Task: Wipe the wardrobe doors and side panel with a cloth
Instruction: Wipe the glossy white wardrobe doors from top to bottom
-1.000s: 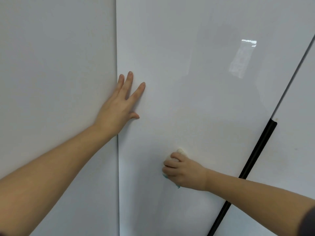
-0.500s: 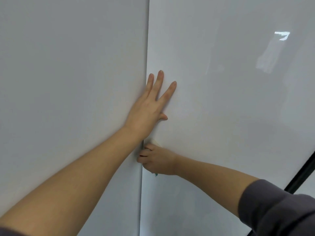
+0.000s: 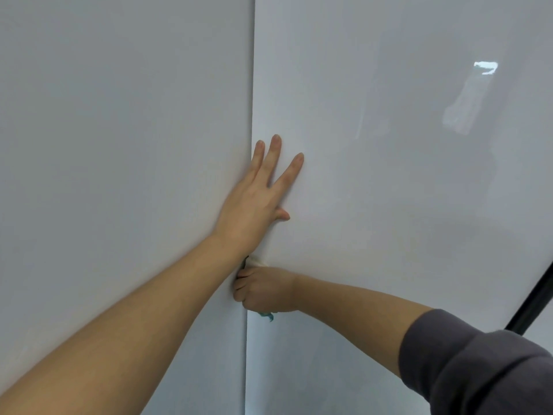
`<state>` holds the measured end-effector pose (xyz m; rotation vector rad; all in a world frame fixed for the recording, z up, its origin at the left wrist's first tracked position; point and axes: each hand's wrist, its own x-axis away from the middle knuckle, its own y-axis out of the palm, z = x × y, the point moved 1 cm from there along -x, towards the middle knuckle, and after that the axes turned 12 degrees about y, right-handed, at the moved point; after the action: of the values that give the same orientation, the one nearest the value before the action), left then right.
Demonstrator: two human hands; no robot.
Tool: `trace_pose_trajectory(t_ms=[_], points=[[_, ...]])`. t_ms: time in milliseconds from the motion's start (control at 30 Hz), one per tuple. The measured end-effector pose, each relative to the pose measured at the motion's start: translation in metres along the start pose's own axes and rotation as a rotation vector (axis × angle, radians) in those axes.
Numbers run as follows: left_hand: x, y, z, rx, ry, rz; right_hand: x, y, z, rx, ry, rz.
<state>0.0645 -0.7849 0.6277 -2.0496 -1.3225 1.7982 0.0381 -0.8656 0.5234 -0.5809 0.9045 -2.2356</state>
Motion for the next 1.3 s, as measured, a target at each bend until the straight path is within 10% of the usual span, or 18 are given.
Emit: trace_pose_trajectory(t_ms=[767,1167,1300], points=[[0.002,-0.001,-0.004,-0.006,0.012,-0.02,0.215,0.015,-0.035,-0.099,0.024,-0.231],[0.003,-0.007,0.001,0.057,-0.031,-0.051,0.301,-0.004,-0.052,-0.196,0.409,-0.175],[0.006,-0.008,0.02,0.121,-0.08,-0.033,0.279,-0.021,-0.053,-0.817,0.772,0.011]])
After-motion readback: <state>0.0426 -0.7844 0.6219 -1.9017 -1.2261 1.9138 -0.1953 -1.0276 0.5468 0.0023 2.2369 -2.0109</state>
